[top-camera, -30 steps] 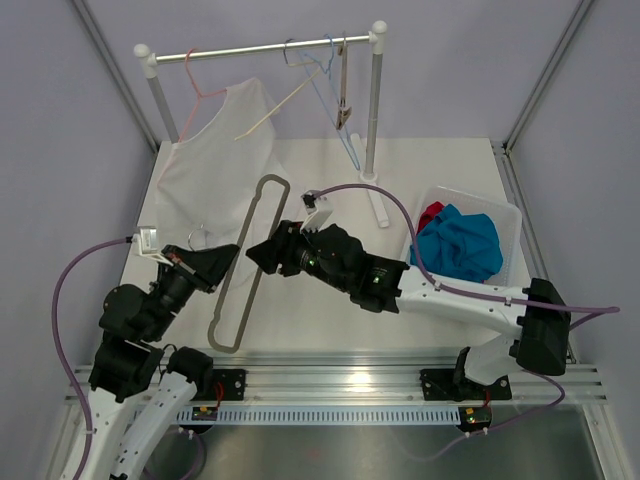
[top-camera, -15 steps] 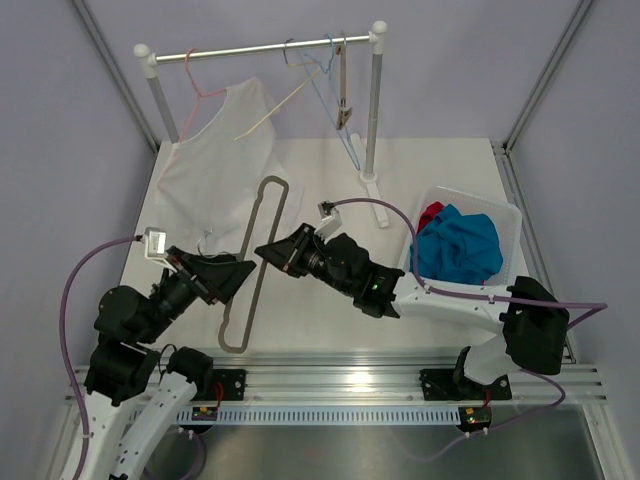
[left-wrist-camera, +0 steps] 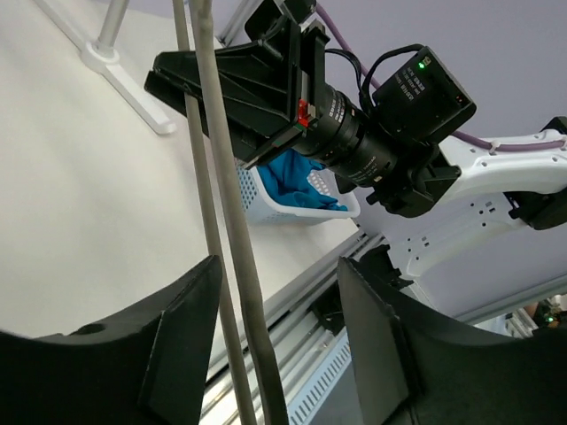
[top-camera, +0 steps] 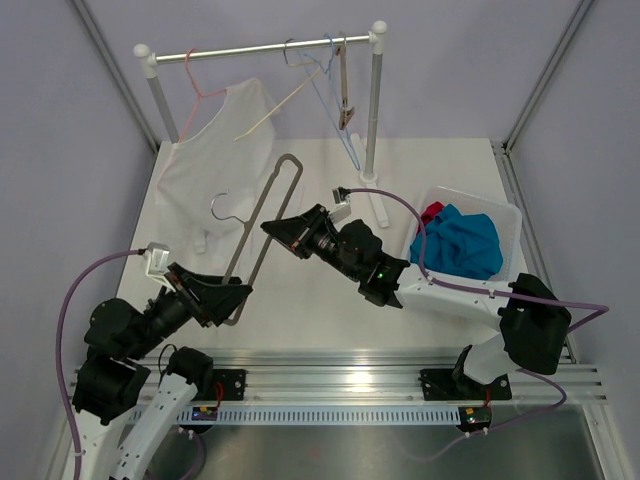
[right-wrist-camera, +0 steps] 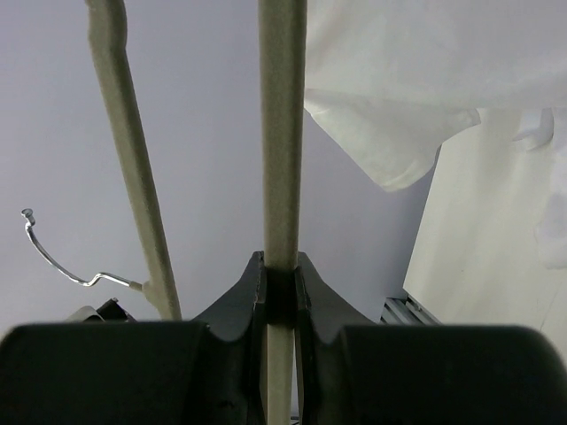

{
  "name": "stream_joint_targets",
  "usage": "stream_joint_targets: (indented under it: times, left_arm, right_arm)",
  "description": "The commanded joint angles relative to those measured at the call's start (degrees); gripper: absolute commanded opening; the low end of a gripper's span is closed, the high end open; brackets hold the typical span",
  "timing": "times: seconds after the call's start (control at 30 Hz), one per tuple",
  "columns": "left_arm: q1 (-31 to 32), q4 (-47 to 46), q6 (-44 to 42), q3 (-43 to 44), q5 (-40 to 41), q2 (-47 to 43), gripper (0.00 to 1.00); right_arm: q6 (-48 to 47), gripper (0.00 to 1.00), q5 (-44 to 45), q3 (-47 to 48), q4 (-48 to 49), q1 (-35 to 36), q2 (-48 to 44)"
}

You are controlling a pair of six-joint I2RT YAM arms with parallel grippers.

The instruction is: Remove the t-shirt from the hanger

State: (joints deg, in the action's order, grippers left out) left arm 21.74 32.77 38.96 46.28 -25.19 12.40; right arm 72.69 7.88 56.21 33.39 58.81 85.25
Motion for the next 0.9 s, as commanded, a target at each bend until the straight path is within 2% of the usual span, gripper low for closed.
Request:
stream_joint_targets:
  times: [0.0, 0.07, 0.13, 0.17, 0.23, 0.27, 0.3, 0.4, 0.43, 0.67, 0.7, 0.77, 0.87]
  left_arm:
    - [0.2, 1.0, -2.0, 0.4, -1.6, -0.6, 0.54]
    - [0.2, 1.4, -2.7, 1.3, -0.5, -0.2, 0.36]
    - [0.2, 1.9, -3.2, 2.1, 1.9, -0.1, 0.08]
    - [0.2, 2.1, -3.7, 2.7, 3.2, -0.3, 0.0]
    - [0.2, 3.3, -4.7, 4.6, 7.7, -0.3, 0.0]
    - [0.2, 4.2, -5.6, 5.6, 9.7, 0.3, 0.0]
    - [0.2, 6.4, -7.1, 6.7, 13.0, 0.9, 0.0]
    - [0.1, 9.7, -9.2, 10.8, 20.2, 2.5, 0.0]
    - [0.1, 10.2, -9.7, 12.4, 21.3, 3.1, 0.0]
    - [0.1, 18.1, -13.6, 17.4, 24.6, 10.4, 0.0]
    - [0.1, 20.5, -14.2, 17.8, 26.9, 11.1, 0.0]
    - [0.1, 24.2, -15.7, 19.4, 29.9, 12.6, 0.0]
    - [0.1, 27.1, -17.5, 21.2, 30.1, 16.3, 0.0]
  right_arm:
    - [1.6, 0.0, 0.3, 0.0, 4.8, -0.4, -0.8]
    - [1.4, 0.0, 0.0, -0.3, 4.6, -0.5, -1.0]
    - [1.2, 0.0, 0.1, -1.2, 4.8, -0.5, -1.4]
    - [0.7, 0.0, -0.2, -1.4, 4.9, -0.6, -1.6]
    - [-0.3, 0.09, -1.1, -1.3, 4.2, -0.6, -1.8]
    - [-2.2, 0.19, -2.2, -1.1, 2.8, -0.6, -2.0]
    - [-3.1, 0.37, -3.3, 0.0, 1.2, -0.7, -2.1]
    - [-6.6, 0.51, -6.6, 0.4, -3.1, -0.6, -3.4]
    - [-7.7, 0.59, -7.3, 0.0, -3.6, -0.7, -4.1]
    - [-14.2, 0.78, -3.3, -5.5, -10.2, -0.7, -16.6]
    - [-14.9, 0.81, -2.8, -6.2, -11.1, -0.6, -18.0]
    - [-17.4, 0.82, -1.6, -7.0, -13.3, -0.5, -21.7]
    - [-19.7, 0.83, -1.0, -7.6, -15.5, -0.6, -25.9]
